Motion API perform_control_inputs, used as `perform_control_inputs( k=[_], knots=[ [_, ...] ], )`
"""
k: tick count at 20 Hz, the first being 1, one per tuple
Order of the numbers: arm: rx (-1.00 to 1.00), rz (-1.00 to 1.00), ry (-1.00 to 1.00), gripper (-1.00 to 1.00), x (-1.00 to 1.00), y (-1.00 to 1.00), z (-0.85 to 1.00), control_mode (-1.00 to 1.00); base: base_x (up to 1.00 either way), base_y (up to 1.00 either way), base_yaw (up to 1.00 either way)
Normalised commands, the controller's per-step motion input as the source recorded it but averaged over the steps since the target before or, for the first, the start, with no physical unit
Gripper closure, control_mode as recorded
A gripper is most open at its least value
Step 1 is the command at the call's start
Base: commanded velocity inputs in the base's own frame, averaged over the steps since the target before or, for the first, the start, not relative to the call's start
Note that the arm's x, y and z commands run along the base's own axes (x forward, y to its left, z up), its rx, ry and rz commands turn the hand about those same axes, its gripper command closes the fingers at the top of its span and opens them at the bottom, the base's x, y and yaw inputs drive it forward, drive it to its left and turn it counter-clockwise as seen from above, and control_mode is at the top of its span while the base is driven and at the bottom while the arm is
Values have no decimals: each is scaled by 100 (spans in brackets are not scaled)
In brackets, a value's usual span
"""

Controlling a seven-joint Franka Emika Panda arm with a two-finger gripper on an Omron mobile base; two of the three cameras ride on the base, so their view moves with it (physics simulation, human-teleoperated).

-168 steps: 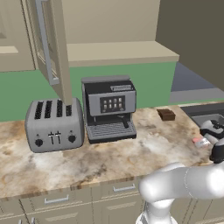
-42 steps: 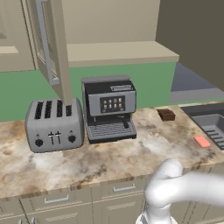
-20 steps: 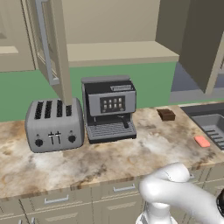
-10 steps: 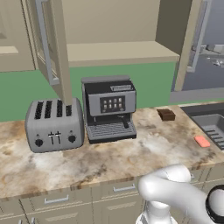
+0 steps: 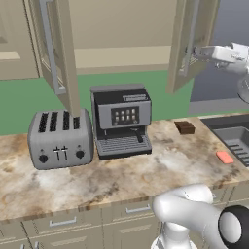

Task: Open the cabinet. Pick the bar soap and place it next to the sink. Then close the cabinet.

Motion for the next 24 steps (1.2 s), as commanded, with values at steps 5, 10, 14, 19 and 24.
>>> perform_control_inputs(
  k=[5,10,14,19,24],
  knots=[
    [-5,-17,0,-100,53,50,0,-100,0,0,0],
    [-2,-15,0,-100,48,31,10,-100,0,0,0],
    [-2,-15,0,-100,60,24,12,-100,0,0,0],
    [-8,-16,0,-100,81,27,10,-100,0,0,0],
    [-8,-14,0,-100,79,19,2,-100,0,0,0]
  ],
)
